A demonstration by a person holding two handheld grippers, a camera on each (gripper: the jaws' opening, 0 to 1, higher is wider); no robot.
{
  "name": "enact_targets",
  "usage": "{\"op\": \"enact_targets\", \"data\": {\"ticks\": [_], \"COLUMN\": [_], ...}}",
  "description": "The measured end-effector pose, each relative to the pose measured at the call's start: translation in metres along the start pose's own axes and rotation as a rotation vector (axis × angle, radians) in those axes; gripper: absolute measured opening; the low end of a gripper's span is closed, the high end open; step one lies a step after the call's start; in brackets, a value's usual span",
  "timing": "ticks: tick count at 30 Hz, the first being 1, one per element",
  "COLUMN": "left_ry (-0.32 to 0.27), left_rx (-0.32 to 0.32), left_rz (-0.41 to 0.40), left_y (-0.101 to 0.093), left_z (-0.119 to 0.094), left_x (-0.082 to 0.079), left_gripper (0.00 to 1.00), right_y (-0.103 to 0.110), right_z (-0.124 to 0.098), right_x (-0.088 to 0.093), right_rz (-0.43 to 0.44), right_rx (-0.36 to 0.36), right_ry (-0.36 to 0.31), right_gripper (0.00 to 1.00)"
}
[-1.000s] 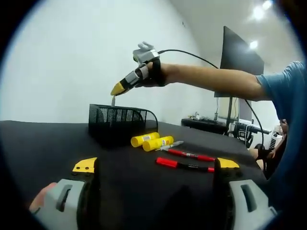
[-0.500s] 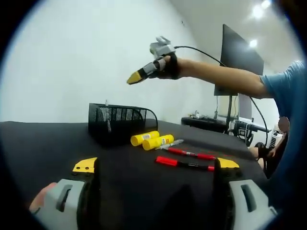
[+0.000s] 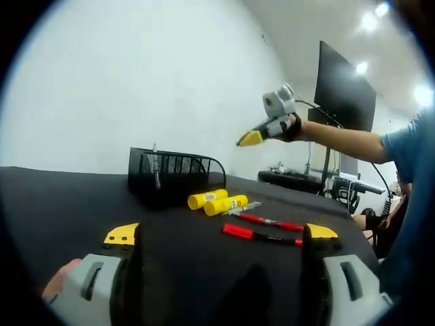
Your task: Pick up pens and glue sticks and place them into the holder.
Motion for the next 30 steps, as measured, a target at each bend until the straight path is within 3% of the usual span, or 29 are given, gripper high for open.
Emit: {"op": "enact_targets", "data": {"ticks": [10,14,19,24,30], "left_ry": [0.009,0.008,0.010,0.016,0.022], "left_rx": [0.003,0.003,0.005,0.009,0.012], "left_rz": [0.004,0.003,0.005,0.008,0.012], "left_y": [-0.001,0.000,-0.001,-0.001,-0.002], "left_z": [0.000,0.000,0.000,0.001,0.001], "left_x": [0.002,0.002,0.002,0.003,0.004], "left_gripper": [0.91,0.91,0.91,0.91,0.91], "right_y": [0.030,0.052,0.060,0.056,0.024], "right_z": [0.006,0.019,0.033,0.031,0.016], "right_x": [0.044,0.050,0.063,0.076,0.090], "right_rz": [-0.186,-0.211,-0.303,-0.336,-0.292], "right_rx": [-0.095,-0.141,-0.143,-0.130,-0.060], "right_ry": [0.169,0.170,0.240,0.298,0.332], "right_gripper": [0.07,0.07,0.07,0.08,0.08]}}
Point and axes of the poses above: the point that each gripper's makers call its tool centre point, and the gripper's own axes: z roughly forward along the fingers, y roughly to its left, x roughly out of its underside, the point moved 1 cm from there along -z, roughly backward along the fingers, and after that the axes turned 11 degrees about -y, right-handed, at the moved point
